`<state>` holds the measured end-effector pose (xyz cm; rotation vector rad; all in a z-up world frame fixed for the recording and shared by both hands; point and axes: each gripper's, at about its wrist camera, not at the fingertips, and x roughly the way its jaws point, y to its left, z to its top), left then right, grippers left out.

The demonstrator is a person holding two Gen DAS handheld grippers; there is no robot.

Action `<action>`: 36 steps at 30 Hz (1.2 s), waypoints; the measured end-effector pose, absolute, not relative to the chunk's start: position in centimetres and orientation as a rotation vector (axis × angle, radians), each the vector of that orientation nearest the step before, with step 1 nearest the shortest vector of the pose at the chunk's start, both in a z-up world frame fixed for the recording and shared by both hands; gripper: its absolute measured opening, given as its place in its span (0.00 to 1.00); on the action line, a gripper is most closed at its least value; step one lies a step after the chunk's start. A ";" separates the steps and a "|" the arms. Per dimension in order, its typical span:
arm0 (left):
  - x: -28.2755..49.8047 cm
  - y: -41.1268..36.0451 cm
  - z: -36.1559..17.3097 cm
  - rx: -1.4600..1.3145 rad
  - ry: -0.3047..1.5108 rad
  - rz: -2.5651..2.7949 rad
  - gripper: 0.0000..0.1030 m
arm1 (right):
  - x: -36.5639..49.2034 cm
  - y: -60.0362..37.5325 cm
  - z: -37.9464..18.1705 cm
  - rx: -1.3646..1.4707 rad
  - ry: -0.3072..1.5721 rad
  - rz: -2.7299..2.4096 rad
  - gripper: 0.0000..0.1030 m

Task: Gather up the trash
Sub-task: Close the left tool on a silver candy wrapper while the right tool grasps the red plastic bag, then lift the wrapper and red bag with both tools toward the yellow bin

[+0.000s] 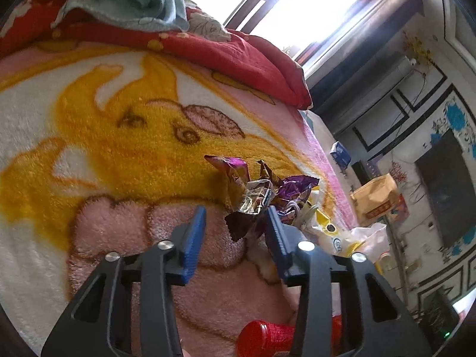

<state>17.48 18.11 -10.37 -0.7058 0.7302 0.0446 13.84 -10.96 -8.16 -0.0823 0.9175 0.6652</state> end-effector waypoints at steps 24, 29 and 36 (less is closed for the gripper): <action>15.5 17.4 -5.5 -0.665 0.627 -0.011 0.13 | 13.4 -12.1 -6.7 -0.040 0.901 0.705 0.32; 15.3 16.9 -4.1 -0.647 0.605 -0.030 0.13 | 13.7 -12.9 -5.6 -0.015 0.877 0.701 0.31; 15.1 15.7 -2.6 -0.617 0.585 -0.063 0.13 | 14.0 -13.9 -4.0 0.011 0.837 0.690 0.31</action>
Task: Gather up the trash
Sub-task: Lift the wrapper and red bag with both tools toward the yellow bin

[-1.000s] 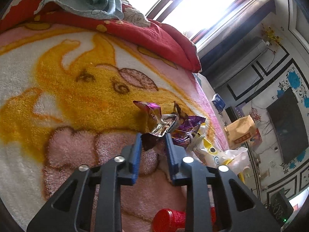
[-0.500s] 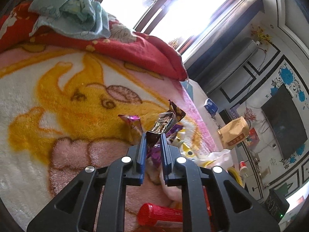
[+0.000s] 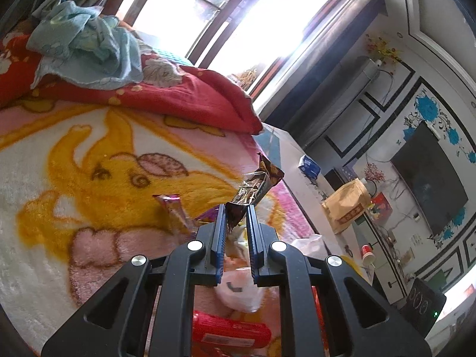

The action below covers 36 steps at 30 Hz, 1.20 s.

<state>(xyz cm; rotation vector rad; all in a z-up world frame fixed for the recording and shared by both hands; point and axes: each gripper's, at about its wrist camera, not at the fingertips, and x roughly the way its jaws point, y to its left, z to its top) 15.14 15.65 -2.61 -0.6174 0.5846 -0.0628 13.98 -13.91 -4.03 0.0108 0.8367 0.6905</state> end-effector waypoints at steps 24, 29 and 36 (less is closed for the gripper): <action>16.5 7.9 -0.7 -0.511 0.609 -0.227 0.12 | 16.1 -20.1 -0.5 0.101 0.720 0.557 0.31; 17.0 6.0 -0.4 -0.477 0.615 -0.263 0.12 | 16.8 -22.4 0.1 0.126 0.694 0.504 0.31; 17.5 3.8 0.0 -0.435 0.620 -0.302 0.12 | 17.4 -25.1 0.8 0.157 0.664 0.434 0.31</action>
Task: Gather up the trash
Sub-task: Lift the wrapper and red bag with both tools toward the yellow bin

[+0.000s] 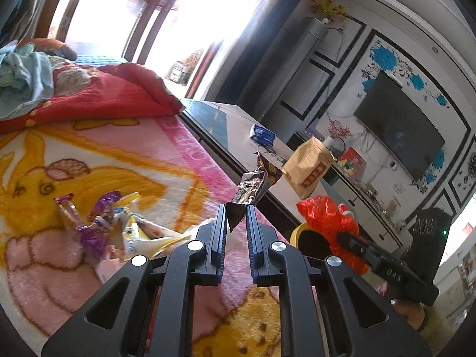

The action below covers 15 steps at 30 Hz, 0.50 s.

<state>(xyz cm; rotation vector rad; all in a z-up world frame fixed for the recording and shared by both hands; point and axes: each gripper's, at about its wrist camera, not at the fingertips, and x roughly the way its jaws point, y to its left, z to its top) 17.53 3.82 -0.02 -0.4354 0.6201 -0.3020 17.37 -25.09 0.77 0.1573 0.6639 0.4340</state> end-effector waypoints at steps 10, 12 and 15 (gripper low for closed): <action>18.4 1.0 0.5 -0.385 0.625 -0.357 0.12 | 18.2 -28.4 1.2 0.192 0.636 0.341 0.31; 18.5 0.4 0.6 -0.374 0.626 -0.369 0.12 | 18.2 -28.8 1.3 0.197 0.631 0.326 0.31; 18.8 -0.5 0.8 -0.361 0.628 -0.387 0.12 | 18.3 -29.6 1.4 0.205 0.624 0.305 0.31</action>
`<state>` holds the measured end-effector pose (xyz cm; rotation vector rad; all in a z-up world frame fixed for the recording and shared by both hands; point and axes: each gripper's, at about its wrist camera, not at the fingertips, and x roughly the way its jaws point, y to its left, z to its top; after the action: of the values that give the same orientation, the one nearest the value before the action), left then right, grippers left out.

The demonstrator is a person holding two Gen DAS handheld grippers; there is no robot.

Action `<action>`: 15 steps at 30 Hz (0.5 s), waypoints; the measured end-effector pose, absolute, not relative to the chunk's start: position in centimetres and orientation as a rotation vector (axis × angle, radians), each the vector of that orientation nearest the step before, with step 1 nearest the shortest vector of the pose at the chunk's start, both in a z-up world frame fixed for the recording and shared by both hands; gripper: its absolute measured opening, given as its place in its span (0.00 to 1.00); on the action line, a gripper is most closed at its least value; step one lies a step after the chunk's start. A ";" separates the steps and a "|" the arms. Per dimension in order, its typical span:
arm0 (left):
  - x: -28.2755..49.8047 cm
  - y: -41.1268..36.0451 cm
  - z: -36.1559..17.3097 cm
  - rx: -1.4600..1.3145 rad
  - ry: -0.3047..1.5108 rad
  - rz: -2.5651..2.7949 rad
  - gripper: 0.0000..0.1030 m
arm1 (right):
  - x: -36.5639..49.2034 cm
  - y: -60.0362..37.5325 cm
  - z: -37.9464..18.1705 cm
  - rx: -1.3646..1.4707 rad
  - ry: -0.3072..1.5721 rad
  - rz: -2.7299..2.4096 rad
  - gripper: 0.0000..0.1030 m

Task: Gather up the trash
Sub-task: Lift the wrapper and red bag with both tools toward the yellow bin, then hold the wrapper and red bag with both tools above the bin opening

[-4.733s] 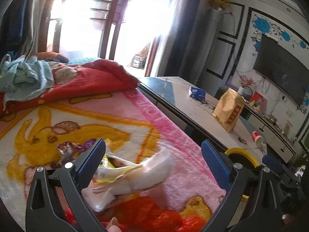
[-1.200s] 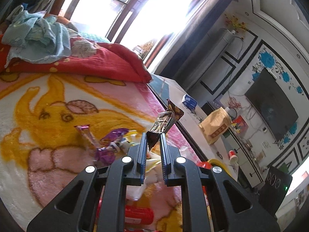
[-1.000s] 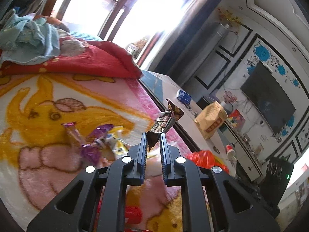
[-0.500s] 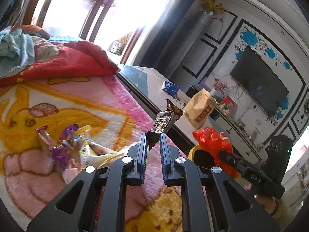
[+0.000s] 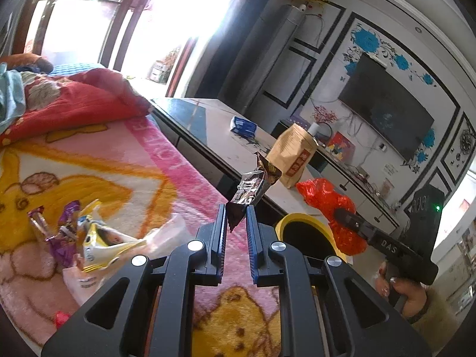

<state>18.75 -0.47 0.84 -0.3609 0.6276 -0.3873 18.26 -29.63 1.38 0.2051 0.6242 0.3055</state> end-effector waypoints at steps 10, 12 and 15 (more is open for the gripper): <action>19.3 -3.6 0.7 -0.320 0.642 -0.459 0.12 | 18.3 -31.7 1.8 0.198 0.607 0.221 0.31; 19.5 -4.5 0.7 -0.308 0.646 -0.476 0.12 | 18.3 -32.3 1.7 0.199 0.607 0.195 0.31; 19.7 -6.1 0.5 -0.289 0.653 -0.505 0.12 | 18.4 -33.5 1.5 0.205 0.609 0.156 0.31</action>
<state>19.68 -6.07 0.54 -0.2892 0.6528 -0.5050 18.45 -33.47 1.51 0.2054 0.6091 0.1563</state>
